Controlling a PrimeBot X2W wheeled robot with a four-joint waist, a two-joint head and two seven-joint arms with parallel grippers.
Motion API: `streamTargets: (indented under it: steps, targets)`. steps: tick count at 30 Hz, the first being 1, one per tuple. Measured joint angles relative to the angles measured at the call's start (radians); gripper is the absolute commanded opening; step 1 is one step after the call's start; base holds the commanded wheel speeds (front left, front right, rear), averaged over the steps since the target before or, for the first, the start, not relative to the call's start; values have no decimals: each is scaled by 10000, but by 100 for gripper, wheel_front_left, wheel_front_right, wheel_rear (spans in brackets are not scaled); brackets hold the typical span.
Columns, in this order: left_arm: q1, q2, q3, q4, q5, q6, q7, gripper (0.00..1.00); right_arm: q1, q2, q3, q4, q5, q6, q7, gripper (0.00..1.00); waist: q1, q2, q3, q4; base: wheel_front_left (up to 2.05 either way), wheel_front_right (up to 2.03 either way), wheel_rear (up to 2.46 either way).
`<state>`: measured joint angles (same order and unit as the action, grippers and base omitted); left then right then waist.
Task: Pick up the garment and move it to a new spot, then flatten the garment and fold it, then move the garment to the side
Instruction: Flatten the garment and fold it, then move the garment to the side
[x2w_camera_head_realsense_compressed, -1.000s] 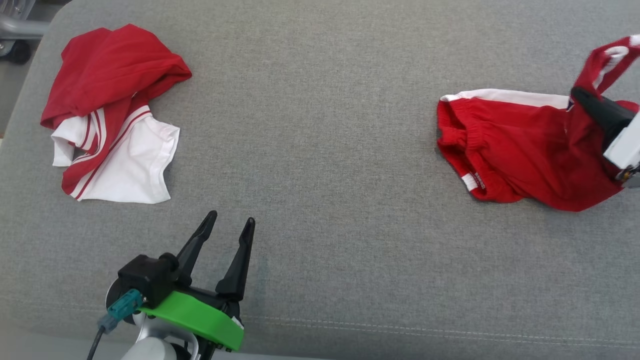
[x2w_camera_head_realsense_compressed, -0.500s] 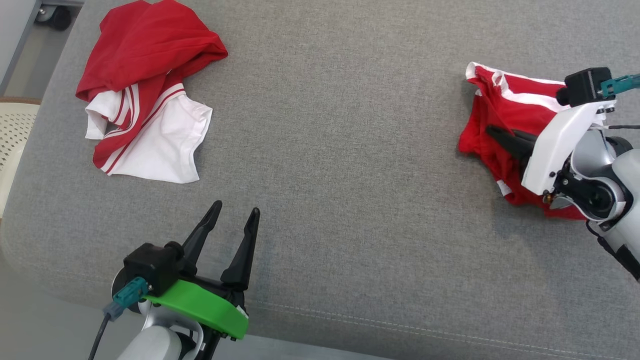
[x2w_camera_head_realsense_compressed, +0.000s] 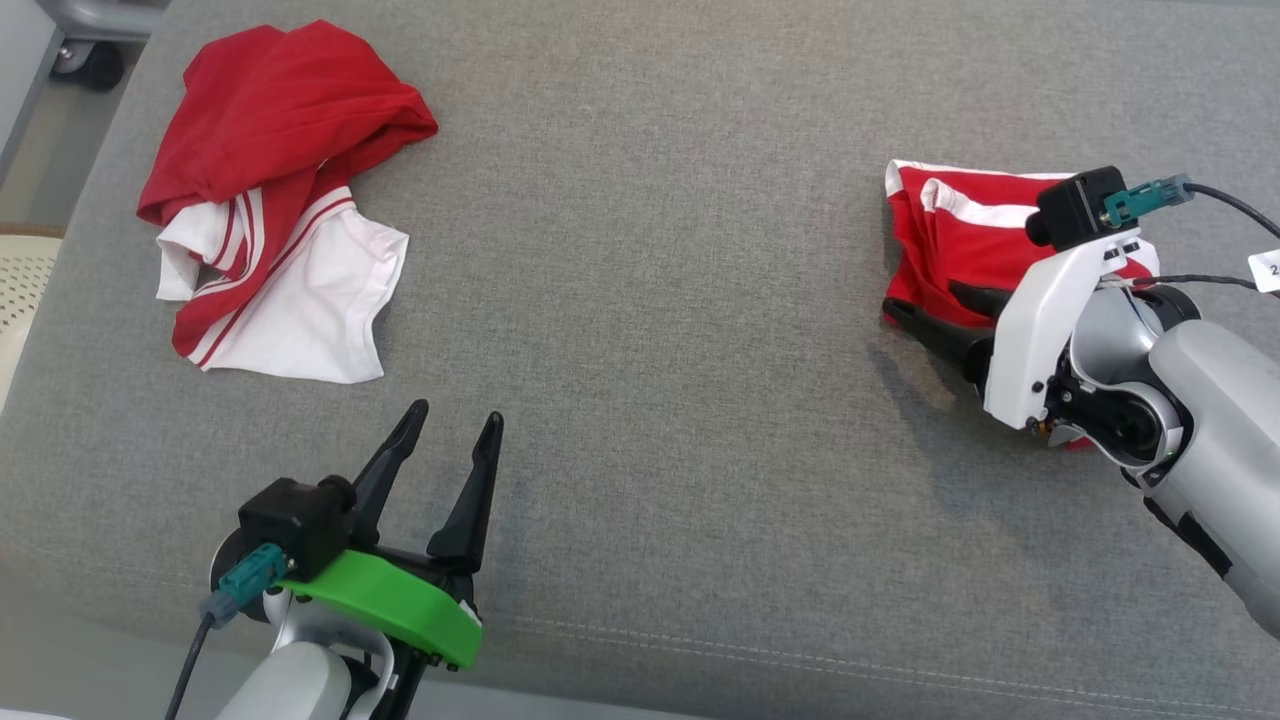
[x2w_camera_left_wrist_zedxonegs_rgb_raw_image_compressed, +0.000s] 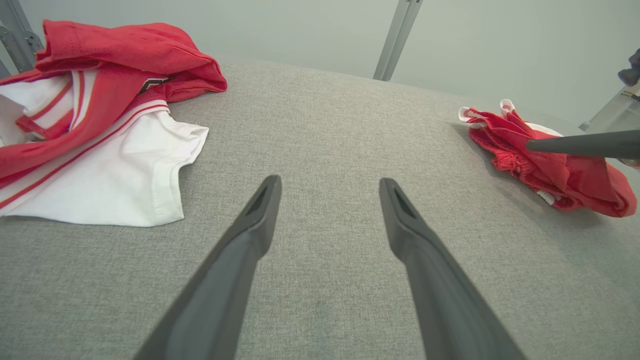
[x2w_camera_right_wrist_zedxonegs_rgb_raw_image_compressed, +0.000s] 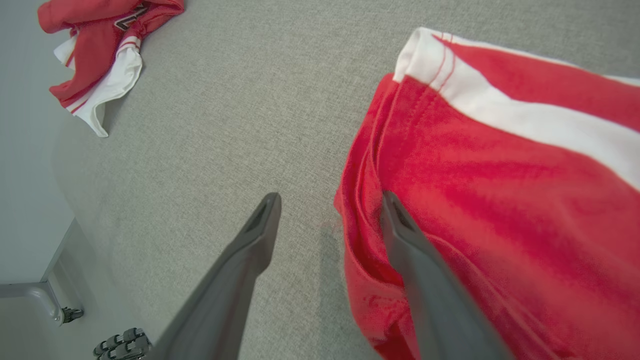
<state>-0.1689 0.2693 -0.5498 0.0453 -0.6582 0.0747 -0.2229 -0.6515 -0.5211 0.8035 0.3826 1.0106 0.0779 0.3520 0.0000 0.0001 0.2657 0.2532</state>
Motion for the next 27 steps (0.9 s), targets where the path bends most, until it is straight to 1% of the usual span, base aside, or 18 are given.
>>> streamTargets:
  steps: [3, 5, 9, 12, 15, 18, 23, 27]
  targets:
    - [0, 0, 2, 128, -2, -2, -58, 100, 149, 4, 63, -265, -25, 98, -280, 100, 0, 0, -219, -112, 0, 0, 0]
    - [7, 2, 44, 198, -29, 0, -67, 100, 323, -36, 65, -401, -115, 98, -485, 100, 0, 0, -386, -194, 0, 0, 0]
    - [222, 111, 282, 286, -100, 6, -71, 100, 593, -391, -211, -389, -259, 52, -940, 100, 0, 0, -731, -422, 0, 0, 0]
    - [427, 150, 274, 313, -119, 17, -71, 100, 826, -848, -748, -69, -138, -297, -1195, 100, 0, 0, -962, -636, 0, 0, 0]
    - [471, 150, 180, 163, -117, 17, -67, 100, 1282, -1292, -1191, 295, 301, -633, -1239, 100, 0, 0, -1134, -837, 0, 0, 0]
    - [468, 146, 33, -23, -100, 17, -50, 100, 1741, -1478, -1536, 614, 723, -886, -1323, 100, 0, 0, -1180, -932, 0, 0, 0]
    - [462, 196, -13, -161, -58, 17, 35, 100, 1944, -1296, -1887, 920, 1239, -972, -1499, 100, 0, 0, -981, -854, 0, 0, 0]
    - [431, 290, -21, -240, 15, 17, 113, 100, 1942, -1189, -2205, 1152, 1574, -976, -1649, 100, 0, 0, -761, -718, 0, 0, 0]
